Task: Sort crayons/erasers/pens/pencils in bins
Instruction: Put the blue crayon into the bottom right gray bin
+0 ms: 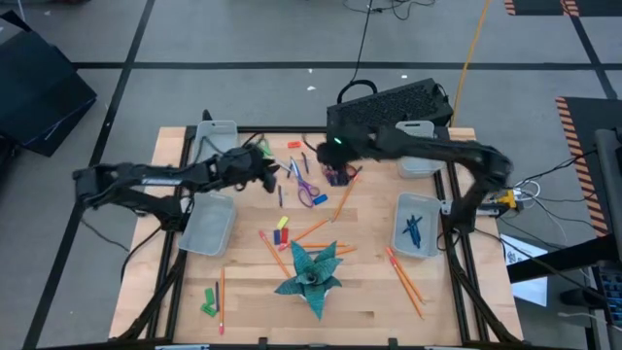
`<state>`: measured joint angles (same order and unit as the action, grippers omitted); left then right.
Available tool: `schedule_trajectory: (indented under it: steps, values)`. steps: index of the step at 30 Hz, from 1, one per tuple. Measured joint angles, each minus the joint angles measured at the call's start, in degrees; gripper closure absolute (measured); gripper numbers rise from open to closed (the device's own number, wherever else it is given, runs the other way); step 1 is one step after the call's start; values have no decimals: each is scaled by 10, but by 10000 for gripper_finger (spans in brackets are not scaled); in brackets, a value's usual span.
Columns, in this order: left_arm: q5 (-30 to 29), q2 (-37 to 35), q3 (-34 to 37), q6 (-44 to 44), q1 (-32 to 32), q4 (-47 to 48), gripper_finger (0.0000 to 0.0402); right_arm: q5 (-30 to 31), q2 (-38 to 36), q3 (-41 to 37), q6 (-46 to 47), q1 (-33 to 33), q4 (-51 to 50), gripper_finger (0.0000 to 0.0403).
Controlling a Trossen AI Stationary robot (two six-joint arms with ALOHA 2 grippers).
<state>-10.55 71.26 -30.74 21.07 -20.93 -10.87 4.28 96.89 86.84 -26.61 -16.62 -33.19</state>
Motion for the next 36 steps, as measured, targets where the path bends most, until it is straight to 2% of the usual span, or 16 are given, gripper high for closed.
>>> schedule_trajectory:
  steps: [7, 11, 15, 18, 22, 25, 30, 36]
  values:
    - [0, 140, -104, 83, 0, 2, 268, 67, -191, -201, 113, 93, 162, 314]
    - [0, 223, -162, 102, -1, 4, 268, 135, -254, -272, 151, 136, 199, 314]
    - [8, 301, -224, 118, -7, 3, 249, 197, -271, -293, 200, 157, 191, 314]
    - [14, 351, -270, 121, -10, 19, 213, 198, -270, -294, 226, 160, 192, 314]
    - [13, 395, -336, 135, -10, 101, 158, 198, -264, -294, 236, 160, 184, 314]
    - [13, 421, -386, 155, -18, 176, 137, 198, -262, -294, 236, 159, 182, 314]
    - [21, 467, -450, 168, -37, 268, 149, 197, -262, -294, 236, 156, 179, 314]
    - [-2, 468, -456, 174, -39, 308, 194, 197, -261, -294, 244, 156, 178, 314]
